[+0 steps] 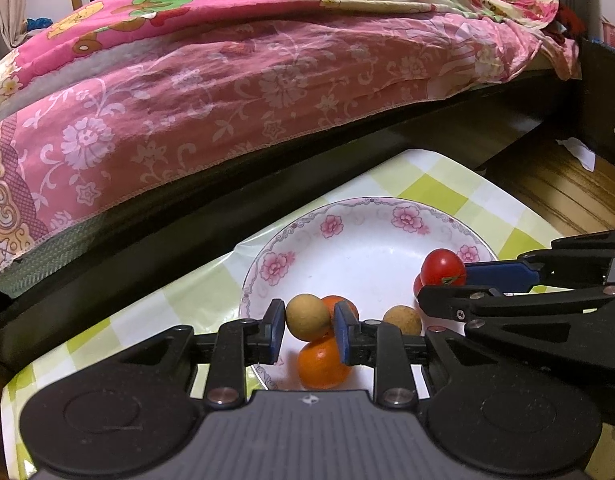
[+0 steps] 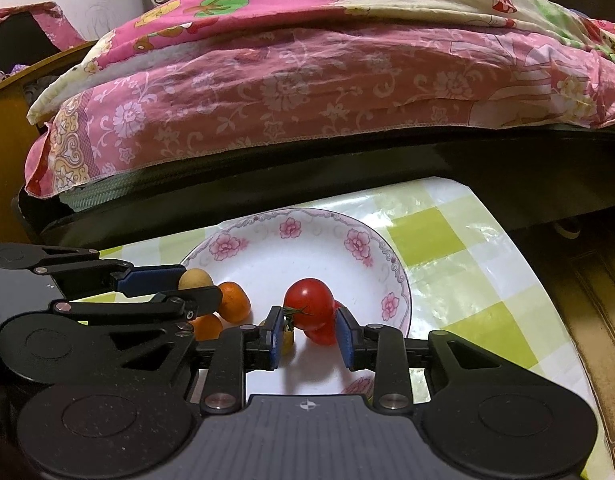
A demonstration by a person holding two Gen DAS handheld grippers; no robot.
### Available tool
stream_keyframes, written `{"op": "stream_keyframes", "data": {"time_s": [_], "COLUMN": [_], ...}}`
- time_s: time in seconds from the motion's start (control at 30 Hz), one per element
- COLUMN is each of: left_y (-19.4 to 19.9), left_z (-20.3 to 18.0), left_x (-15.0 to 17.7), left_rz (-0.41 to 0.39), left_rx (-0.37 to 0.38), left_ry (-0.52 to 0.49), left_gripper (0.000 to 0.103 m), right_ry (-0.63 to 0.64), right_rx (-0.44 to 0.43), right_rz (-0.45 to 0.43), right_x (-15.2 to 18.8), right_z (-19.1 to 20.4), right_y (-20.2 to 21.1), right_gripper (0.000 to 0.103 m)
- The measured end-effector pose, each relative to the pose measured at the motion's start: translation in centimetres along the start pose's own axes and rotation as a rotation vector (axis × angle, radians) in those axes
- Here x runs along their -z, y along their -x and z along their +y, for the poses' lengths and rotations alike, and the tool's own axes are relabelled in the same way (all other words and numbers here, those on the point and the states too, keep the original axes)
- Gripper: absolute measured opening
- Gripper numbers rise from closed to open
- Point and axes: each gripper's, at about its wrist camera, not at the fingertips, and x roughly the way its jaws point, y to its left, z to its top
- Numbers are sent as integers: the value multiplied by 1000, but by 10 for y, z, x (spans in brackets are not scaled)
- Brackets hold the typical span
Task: Organize fruits
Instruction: 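Open both tools to drop the cherry tomato and tan fruit into the plate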
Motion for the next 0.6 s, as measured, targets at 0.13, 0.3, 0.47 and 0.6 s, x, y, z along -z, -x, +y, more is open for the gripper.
{"op": "stream_keyframes", "data": {"time_s": [0.13,0.3,0.47,0.6], "left_y": [0,2,6,13], "left_z": [0,1,3,8], "left_x": [-1,-6,-9,-10], "left_rz": [-5,-21,-37,-49], "left_rx": [3,1,-3,-8], "left_ry": [-3,0,7,15], "left_gripper": [35,37,38,38], "right_ry": [-7,-21,-33,-49], "right_rx": [1,5,7,4], "right_rz": [-3,-18,-30,-35], "right_x": [0,-1,-2,-3], "right_z": [-1,-3,-5,-9], "right_y": [0,3,6,9], "right_gripper": [27,31,31,31]}}
